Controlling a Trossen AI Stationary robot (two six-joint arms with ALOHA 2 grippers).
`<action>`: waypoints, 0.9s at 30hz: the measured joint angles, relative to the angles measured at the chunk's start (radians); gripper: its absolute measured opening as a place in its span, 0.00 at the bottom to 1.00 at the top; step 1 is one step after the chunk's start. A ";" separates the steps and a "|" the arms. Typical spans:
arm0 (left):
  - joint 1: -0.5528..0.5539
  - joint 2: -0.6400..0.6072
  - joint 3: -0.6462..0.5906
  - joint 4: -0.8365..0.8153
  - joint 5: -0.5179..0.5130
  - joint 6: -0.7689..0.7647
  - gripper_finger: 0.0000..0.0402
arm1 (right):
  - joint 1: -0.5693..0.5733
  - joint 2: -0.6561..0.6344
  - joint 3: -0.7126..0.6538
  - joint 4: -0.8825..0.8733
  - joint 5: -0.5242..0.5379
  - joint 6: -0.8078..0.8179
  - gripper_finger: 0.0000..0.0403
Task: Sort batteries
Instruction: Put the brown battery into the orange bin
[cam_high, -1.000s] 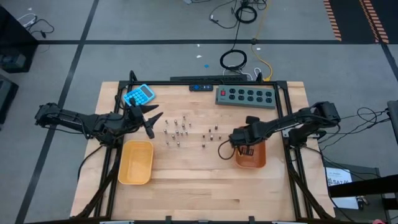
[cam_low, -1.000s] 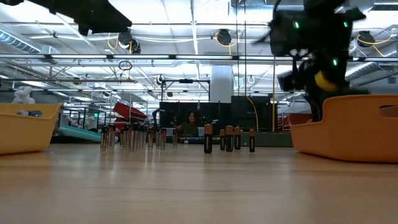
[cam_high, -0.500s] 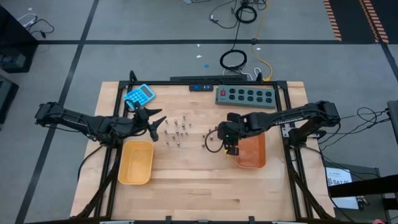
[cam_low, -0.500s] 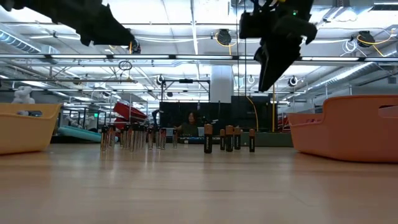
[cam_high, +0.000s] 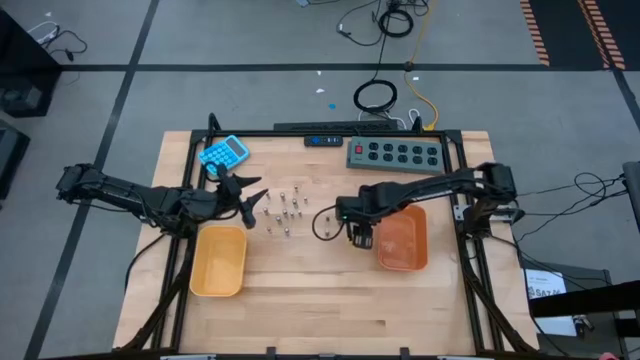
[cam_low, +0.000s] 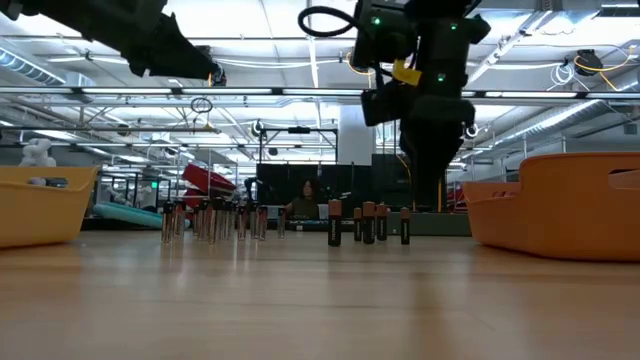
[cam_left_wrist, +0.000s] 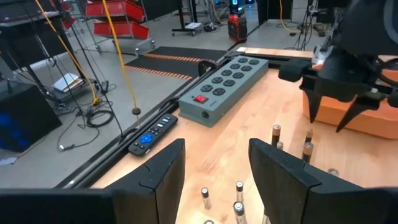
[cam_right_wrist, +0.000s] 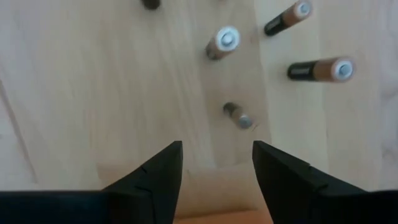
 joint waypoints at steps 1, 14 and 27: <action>0.000 0.000 0.000 -0.004 0.000 0.000 0.47 | -0.005 0.009 0.003 0.004 0.000 0.000 0.47; 0.000 0.000 -0.001 -0.016 0.029 0.003 0.47 | -0.065 0.059 0.005 0.039 -0.031 -0.017 0.47; 0.000 0.000 -0.001 -0.015 0.038 0.008 0.47 | -0.070 0.136 0.006 0.085 -0.074 -0.025 0.46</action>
